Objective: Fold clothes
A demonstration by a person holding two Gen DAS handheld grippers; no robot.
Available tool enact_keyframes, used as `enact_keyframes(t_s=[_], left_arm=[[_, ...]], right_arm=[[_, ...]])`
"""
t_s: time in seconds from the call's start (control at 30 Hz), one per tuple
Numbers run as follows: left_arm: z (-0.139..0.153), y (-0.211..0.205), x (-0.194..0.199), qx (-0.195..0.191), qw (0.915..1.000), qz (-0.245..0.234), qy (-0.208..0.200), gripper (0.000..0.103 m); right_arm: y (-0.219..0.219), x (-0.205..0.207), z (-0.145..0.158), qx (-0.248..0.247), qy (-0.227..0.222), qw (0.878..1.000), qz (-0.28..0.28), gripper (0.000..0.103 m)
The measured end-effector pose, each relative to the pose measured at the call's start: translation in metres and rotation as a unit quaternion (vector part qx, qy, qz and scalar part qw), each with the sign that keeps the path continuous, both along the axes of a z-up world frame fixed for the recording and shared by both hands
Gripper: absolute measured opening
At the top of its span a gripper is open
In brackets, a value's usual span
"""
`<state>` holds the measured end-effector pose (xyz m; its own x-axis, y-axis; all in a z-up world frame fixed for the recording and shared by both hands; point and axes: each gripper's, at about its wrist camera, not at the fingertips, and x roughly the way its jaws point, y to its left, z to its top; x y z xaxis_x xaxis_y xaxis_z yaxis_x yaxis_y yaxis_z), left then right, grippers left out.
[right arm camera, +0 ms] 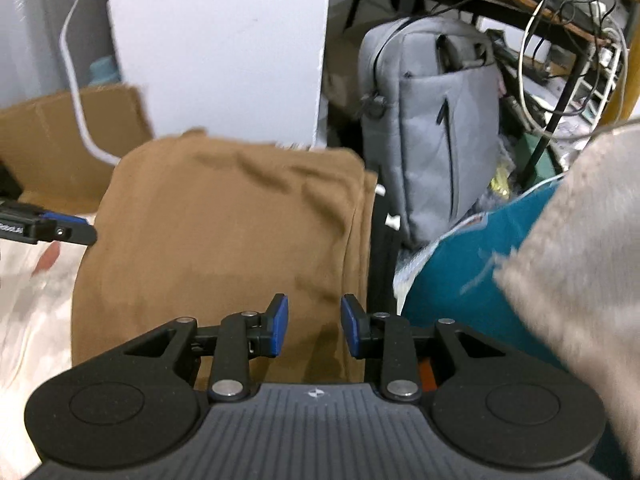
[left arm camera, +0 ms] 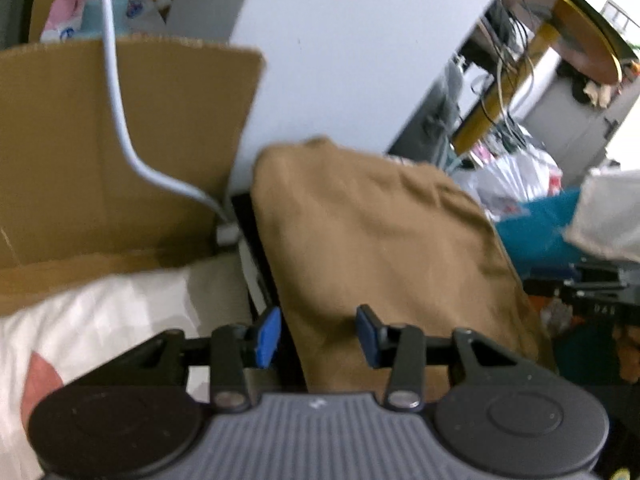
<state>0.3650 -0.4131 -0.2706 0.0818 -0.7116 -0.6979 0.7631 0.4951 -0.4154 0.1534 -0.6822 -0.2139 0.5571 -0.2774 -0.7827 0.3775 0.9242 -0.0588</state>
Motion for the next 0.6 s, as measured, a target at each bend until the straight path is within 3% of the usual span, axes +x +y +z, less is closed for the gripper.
enact_keyframes(t_s=[0.27,0.6], left_arm=[[-0.021,0.019,-0.018,0.010,0.9989,-0.035,0.029,0.044],[-0.053,0.012,-0.053,0.042,0.9938,-0.088,0.055,0.044]], right_arm=[[0.011,-0.031,-0.022,0.012,0.033,0.999,-0.007,0.033],[0.012,-0.059,-0.047,0.028,0.058,0.997,-0.029,0.033]])
